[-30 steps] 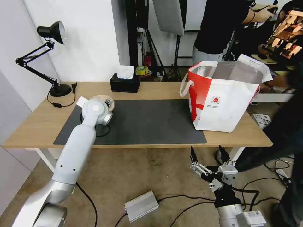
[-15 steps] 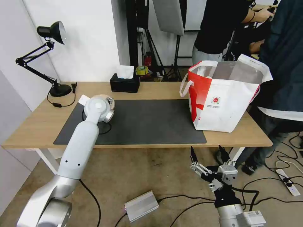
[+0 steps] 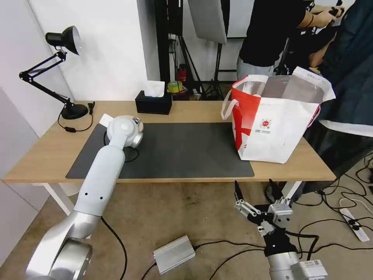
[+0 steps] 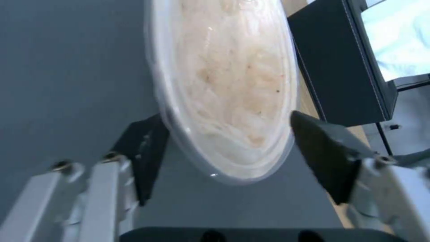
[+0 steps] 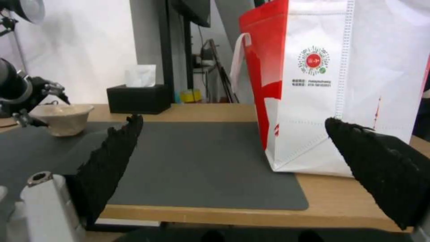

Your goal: Pick up the trash from the table and place it into the takeout bag.

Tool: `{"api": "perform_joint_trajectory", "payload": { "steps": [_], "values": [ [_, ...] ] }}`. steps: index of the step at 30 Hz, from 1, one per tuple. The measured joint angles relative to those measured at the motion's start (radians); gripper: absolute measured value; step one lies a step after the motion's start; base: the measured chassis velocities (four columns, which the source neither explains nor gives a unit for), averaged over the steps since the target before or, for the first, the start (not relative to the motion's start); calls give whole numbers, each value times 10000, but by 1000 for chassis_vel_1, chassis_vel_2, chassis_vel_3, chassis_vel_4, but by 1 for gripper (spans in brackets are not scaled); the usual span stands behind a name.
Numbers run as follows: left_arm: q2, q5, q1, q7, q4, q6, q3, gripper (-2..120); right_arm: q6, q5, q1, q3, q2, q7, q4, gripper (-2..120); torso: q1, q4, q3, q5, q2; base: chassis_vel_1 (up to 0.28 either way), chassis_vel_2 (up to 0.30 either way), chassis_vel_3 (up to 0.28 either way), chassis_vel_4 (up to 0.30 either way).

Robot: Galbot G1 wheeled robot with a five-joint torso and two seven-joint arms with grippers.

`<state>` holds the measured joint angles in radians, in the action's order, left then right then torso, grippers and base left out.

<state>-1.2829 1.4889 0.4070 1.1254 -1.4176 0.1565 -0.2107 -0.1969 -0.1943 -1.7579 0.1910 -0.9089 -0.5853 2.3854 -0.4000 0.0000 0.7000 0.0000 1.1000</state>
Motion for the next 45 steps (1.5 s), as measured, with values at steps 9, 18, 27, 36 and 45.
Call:
{"api": "perform_joint_trajectory", "payload": {
  "steps": [9, 18, 27, 36, 45],
  "values": [
    [58, 3, 77, -4, -79, -6, -50, 34, 0, 0, 0, 0, 0, 0, 0, 100, 0, 0, 0, 0, 0, 0, 0, 0, 0],
    [65, -87, 223, -10, -150, -11, -92, 3, 0, 0, 0, 0, 0, 0, 0, 100, 0, 0, 0, 0, 0, 0, 0, 0, 0],
    [92, -240, 394, -69, -301, -15, -94, 0, 0, 0, 0, 0, 0, 0, 0, 100, 0, 0, 0, 0, 0, 0, 0, 0, 0],
    [311, -215, 585, -84, -930, -128, -26, 0, 0, 0, 1, 0, 0, 1, 0, 100, 0, 0, 0, -1, 0, 0, 0, 0, 0],
    [726, 507, 587, -230, -2120, -244, 112, 0, 0, 0, 1, 0, 0, 0, 0, 100, 0, 1, 0, -1, 0, 0, 0, 0, 0]
  ]
}}
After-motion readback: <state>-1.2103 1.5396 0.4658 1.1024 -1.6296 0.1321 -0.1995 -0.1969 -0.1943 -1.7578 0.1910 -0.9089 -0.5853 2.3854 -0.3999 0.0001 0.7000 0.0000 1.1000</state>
